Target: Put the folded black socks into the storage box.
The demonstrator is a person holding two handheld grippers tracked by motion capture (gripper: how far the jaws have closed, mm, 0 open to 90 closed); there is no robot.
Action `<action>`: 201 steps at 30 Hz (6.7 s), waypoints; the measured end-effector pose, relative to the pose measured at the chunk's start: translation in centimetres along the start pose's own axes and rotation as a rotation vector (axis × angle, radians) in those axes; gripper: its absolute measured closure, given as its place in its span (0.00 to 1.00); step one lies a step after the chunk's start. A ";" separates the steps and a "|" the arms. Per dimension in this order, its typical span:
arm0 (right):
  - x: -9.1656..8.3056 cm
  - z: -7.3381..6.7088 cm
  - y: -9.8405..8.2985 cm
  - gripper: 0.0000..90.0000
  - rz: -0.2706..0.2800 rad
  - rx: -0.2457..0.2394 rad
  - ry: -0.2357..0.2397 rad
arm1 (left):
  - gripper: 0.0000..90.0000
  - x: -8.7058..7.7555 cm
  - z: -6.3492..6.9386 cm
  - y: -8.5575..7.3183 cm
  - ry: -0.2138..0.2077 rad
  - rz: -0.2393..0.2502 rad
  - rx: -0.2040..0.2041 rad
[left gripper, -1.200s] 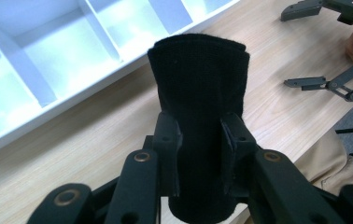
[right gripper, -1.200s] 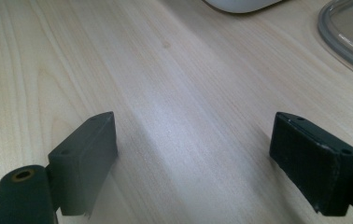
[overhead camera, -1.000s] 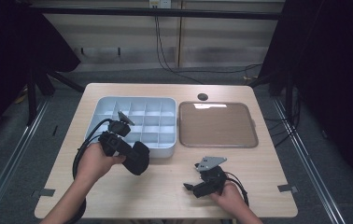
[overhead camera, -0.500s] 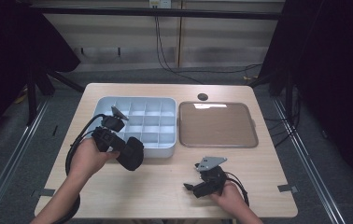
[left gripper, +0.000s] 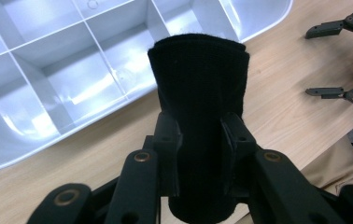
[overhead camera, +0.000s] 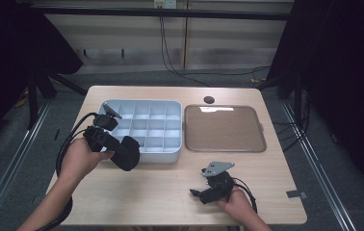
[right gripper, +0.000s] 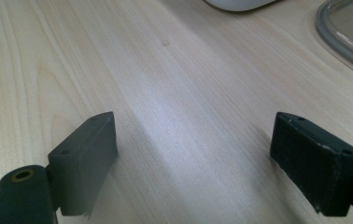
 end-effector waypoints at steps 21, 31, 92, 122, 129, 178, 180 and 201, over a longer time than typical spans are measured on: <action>-0.1 0.0 -0.1 0.16 -0.002 0.004 -0.005 | 0.80 -1.8 -1.3 1.2 0.000 0.049 -0.039; -0.1 0.0 -0.1 0.16 -0.004 0.007 -0.004 | 0.80 -2.2 -2.5 1.8 0.013 0.062 -0.063; -0.1 0.0 -0.1 0.16 -0.003 0.003 -0.001 | 0.79 -1.2 -10.9 2.3 0.128 0.078 -0.210; -0.1 0.0 -0.1 0.16 -0.004 0.005 -0.001 | 0.79 0.9 -13.7 0.3 0.216 0.007 -0.264; -0.1 0.0 -0.1 0.16 -0.004 0.005 -0.002 | 0.79 1.3 -13.7 0.3 0.257 -0.020 -0.246; -0.1 0.0 -0.1 0.16 -0.004 0.004 0.001 | 0.68 1.3 -13.3 0.6 0.288 -0.029 -0.221; -0.1 -0.1 -0.1 0.16 -0.005 0.006 0.001 | 0.69 1.0 -13.3 0.8 0.288 -0.024 -0.216; -0.1 0.0 -0.1 0.16 -0.003 0.002 0.001 | 0.99 -1.3 -12.8 1.7 0.242 0.017 -0.230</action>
Point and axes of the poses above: each handheld gripper's, and its own axes: x roughly forward along the jaws, y roughly out of its top, z roughly to its right, the point moved 10 cm from there along x, roughly forward along the jaws, and after that the axes turned 3 degrees about -y, right-handed, at the moved point
